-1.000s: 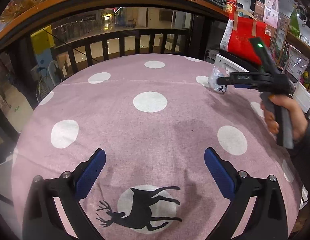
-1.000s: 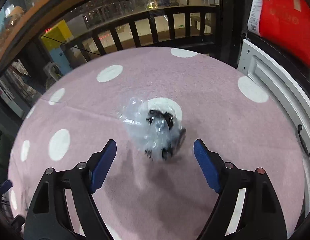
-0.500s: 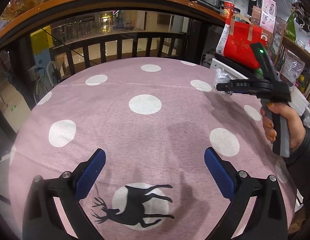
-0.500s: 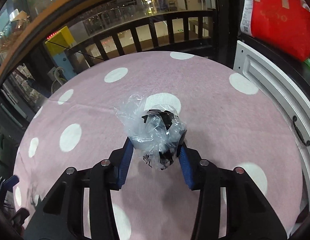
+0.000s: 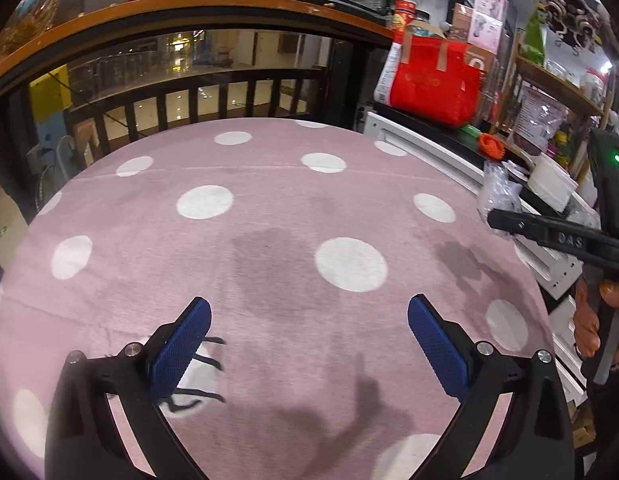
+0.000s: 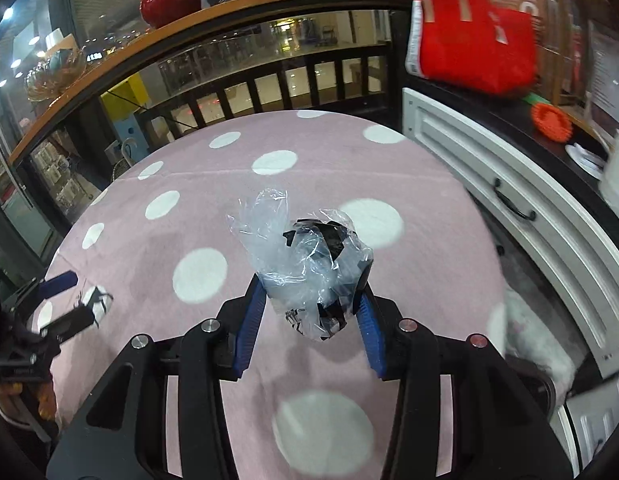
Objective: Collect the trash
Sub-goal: 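Carry the plastic bag over the bin and open the right tool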
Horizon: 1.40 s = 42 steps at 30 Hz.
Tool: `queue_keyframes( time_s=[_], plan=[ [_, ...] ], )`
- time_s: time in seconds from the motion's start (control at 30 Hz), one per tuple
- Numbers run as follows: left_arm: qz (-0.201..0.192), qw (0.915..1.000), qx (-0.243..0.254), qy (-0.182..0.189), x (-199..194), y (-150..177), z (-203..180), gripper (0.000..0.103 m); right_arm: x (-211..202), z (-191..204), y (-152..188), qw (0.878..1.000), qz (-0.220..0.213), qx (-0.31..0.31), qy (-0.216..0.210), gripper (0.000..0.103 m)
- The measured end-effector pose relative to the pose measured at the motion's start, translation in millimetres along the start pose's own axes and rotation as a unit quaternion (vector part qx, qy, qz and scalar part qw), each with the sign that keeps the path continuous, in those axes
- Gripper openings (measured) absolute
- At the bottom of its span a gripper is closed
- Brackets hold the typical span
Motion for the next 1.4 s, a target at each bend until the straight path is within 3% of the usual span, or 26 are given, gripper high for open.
queue_keyframes(
  time_s=[0.4, 0.87, 0.97, 1.07, 1.13, 1.27, 1.4],
  plan=[
    [0.0, 0.9977, 0.045, 0.051, 3, 13, -83, 0.097, -56, -92, 78, 0.995, -0.006, 0.052, 0.087, 0.045],
    [0.009, 0.99, 0.09, 0.108, 12, 27, -166, 0.097, -26, -170, 174, 0.977, 0.09, 0.112, 0.155, 0.047],
    [0.011, 0.9887, 0.094, 0.116, 13, 29, -178, 0.097, -11, -173, 193, 0.976, 0.107, 0.115, 0.151, 0.053],
    [0.012, 0.9877, 0.099, 0.121, 14, 32, -189, 0.097, 2, -177, 209, 0.973, 0.121, 0.117, 0.161, 0.071],
    [0.012, 0.9871, 0.101, 0.124, 15, 34, -195, 0.097, 6, -181, 214, 0.971, 0.126, 0.124, 0.162, 0.072],
    [0.01, 0.9865, 0.103, 0.127, 13, 39, -201, 0.097, -10, -186, 214, 0.969, 0.111, 0.142, 0.167, 0.072],
    [0.007, 0.9862, 0.098, 0.133, 12, 45, -204, 0.097, -61, -185, 192, 0.965, 0.041, 0.145, 0.215, 0.078]
  ],
)
Point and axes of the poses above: each gripper's, at about its wrist camera, not at the fingertips, and x roughly the way its jaws point, z to its left, y to its underside, the point moved 7 cm from there along x, roughly the way its jaws point, and after that the axes turned 11 degrees about y, right-handed, at the moved point
